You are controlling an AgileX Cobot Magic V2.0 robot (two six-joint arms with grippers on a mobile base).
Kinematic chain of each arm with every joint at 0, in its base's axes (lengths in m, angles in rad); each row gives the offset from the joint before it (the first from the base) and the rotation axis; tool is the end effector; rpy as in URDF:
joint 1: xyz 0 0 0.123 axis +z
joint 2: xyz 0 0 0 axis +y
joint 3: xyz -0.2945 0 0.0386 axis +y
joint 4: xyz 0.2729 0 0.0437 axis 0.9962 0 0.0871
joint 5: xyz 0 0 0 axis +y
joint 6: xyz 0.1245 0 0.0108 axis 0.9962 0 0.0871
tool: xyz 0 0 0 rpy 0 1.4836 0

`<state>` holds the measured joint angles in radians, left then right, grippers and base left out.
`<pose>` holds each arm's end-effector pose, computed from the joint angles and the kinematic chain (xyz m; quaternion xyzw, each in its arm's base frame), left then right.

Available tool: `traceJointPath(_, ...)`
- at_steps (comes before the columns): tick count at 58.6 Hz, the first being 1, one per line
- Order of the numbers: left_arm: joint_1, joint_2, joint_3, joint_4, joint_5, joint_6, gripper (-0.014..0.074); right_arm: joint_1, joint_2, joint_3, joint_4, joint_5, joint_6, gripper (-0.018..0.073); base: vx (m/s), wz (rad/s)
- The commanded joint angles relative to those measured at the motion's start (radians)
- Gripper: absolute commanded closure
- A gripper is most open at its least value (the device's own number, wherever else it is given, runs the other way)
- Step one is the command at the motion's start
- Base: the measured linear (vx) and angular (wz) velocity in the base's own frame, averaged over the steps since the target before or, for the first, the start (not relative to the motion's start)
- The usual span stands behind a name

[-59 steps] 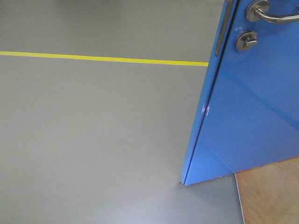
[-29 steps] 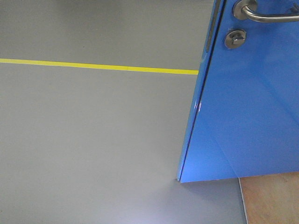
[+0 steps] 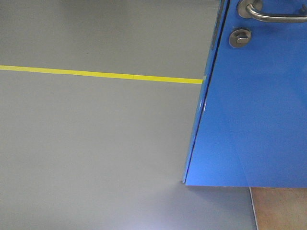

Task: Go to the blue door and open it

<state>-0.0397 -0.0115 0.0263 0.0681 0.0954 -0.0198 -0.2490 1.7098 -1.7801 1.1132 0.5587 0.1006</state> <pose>0.1035 -0.0033 0.1949 0.0291 0.7145 0.0052 0.6990 0.4579 -0.0551 0.4598 0.3387 0.6591 0.4447 0.5031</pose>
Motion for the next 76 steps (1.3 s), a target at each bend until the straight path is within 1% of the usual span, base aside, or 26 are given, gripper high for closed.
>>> traceJointPath(1,0.001,-0.014,-0.027,-0.002,-0.083,-0.007,0.0524,0.0,-0.036,-0.03,0.03,-0.057,-0.012,0.0561,0.19,0.05)
traceJointPath(48,0.001,-0.014,-0.027,-0.002,-0.083,-0.007,0.0524,0.0,-0.036,-0.03,0.03,-0.057,-0.012,0.0561,0.17,-0.01)
traceJointPath(76,0.001,-0.014,-0.027,-0.002,-0.083,-0.007,0.0524,0.0,-0.036,-0.03,0.03,-0.057,-0.012,0.0561,0.11,-0.02)
